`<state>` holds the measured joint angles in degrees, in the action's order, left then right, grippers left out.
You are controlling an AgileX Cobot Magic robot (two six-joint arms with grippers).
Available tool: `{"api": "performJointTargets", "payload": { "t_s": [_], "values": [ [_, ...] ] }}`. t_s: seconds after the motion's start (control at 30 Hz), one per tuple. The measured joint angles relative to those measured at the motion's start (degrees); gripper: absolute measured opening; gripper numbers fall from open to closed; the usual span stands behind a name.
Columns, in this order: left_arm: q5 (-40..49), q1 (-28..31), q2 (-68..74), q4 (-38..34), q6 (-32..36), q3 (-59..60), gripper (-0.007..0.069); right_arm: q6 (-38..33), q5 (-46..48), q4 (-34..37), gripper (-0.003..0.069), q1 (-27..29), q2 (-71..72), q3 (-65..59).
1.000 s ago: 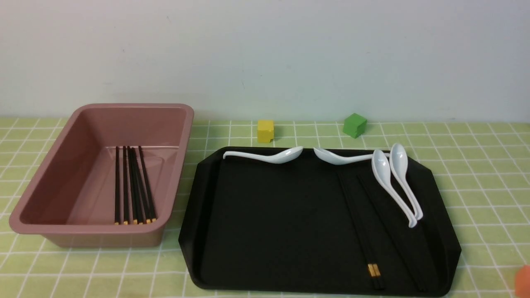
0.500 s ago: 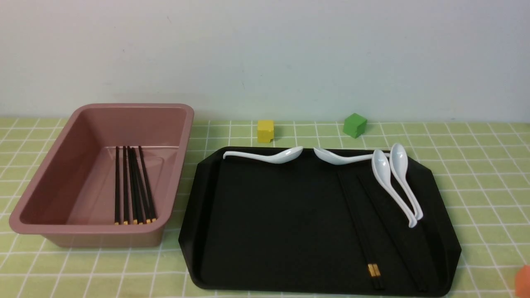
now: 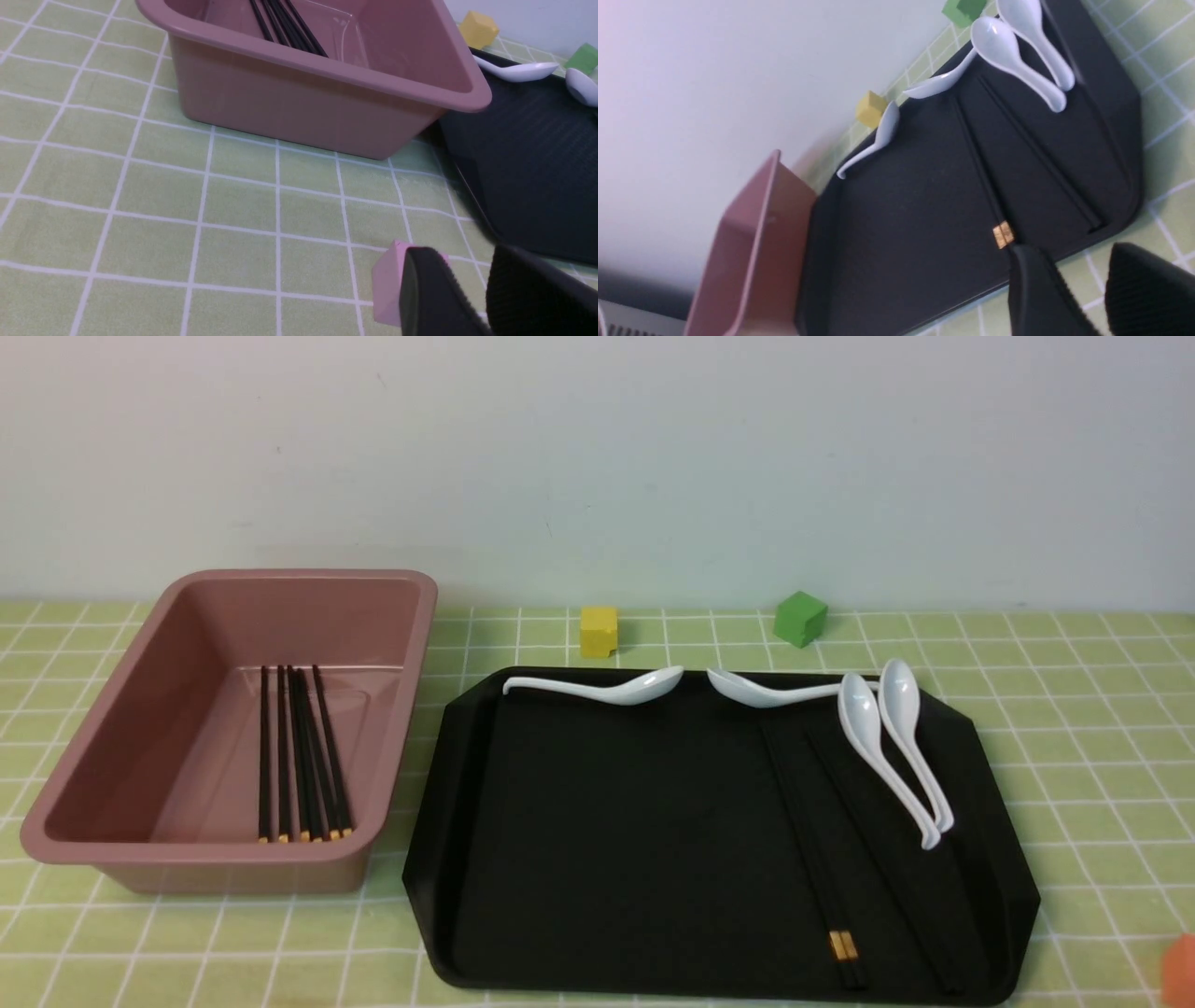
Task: On green tablecloth take chopsticks from black tray and put them in box.
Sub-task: 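Move the gripper over the chopsticks on the black tray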
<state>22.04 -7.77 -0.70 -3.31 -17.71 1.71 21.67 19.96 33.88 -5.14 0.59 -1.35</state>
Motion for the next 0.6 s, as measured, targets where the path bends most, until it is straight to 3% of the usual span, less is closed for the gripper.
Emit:
{"api": "performJointTargets", "payload": {
  "t_s": [0.13, 0.23, 0.43, 0.5, 0.6],
  "values": [
    [0.0, 0.0, 0.0, 0.0, 0.0, 0.0, 0.0209, -0.3, 0.2, 2.1, 0.024, 0.0, 0.0, 0.2],
    [0.0, 0.0, 0.0, 0.0, 0.0, 0.0, 0.0213, -4.5, 0.1, 1.8, 0.0225, 0.0, -0.4, 4.8],
    [0.0, 0.0, 0.0, 0.0, 0.0, 0.0, 0.0218, -15.8, -1.3, -4.7, 0.0088, 0.0, -12.2, 21.0],
    [0.0, 0.0, 0.0, 0.0, 0.0, 0.0, 0.0218, -19.2, 5.0, -10.5, 0.0008, 0.0, -24.4, 29.0],
    [0.0, 0.0, 0.0, 0.0, 0.0, 0.0, 0.0218, -19.6, 16.3, -14.1, -0.0006, 0.0, -38.7, 35.8]
  ]
}}
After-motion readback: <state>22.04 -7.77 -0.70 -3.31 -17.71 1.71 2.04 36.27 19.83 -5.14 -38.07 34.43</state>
